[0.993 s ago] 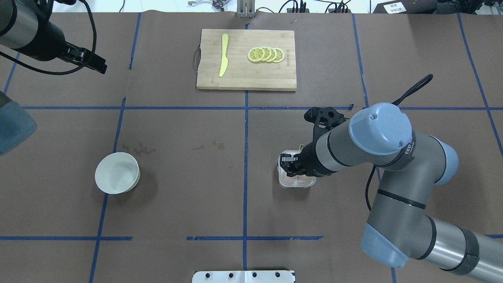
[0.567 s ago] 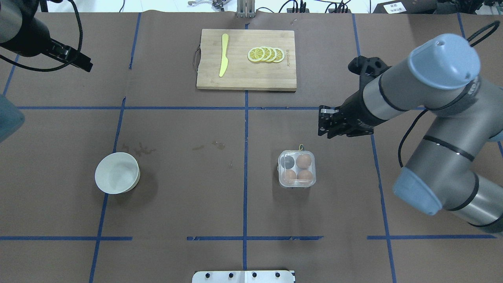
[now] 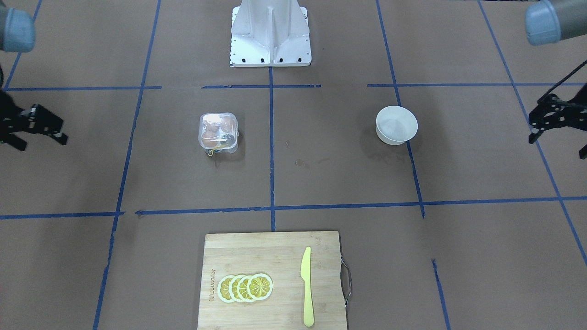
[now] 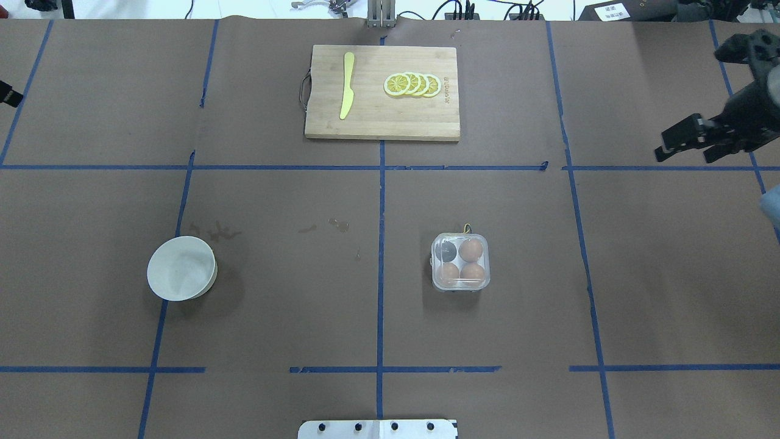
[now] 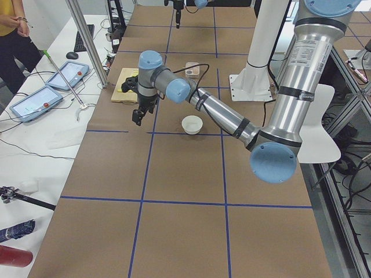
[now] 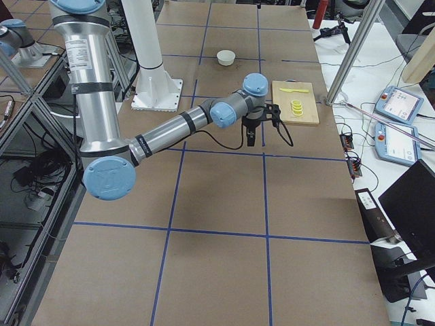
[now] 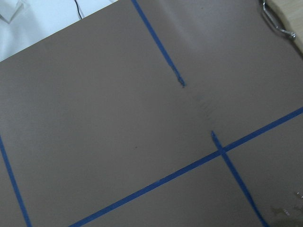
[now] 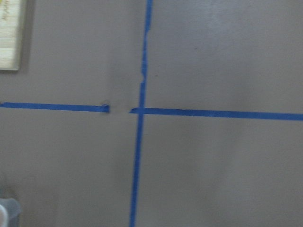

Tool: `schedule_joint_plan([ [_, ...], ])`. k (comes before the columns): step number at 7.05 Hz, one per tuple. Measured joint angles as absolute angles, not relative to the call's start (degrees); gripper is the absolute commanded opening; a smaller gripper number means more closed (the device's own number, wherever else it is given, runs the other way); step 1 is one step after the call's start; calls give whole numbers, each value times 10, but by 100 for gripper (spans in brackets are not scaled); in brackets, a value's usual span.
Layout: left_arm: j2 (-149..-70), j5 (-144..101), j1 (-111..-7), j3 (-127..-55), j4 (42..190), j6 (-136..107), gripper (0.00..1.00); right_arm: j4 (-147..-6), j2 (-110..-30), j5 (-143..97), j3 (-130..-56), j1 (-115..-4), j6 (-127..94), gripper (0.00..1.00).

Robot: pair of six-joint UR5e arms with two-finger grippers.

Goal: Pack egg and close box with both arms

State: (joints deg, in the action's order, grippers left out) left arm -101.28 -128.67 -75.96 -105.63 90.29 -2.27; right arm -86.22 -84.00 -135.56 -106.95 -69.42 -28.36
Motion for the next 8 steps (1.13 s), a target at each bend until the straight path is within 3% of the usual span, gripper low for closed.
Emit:
schedule_joint_plan([
  [4, -908, -1305, -821, -1035, 929, 45, 100, -944, -848, -1362, -931, -876, 80, 100],
  [8, -895, -1304, -844, -993, 941, 68, 100, -982, -858, -1384, -924, -905, 112, 100],
])
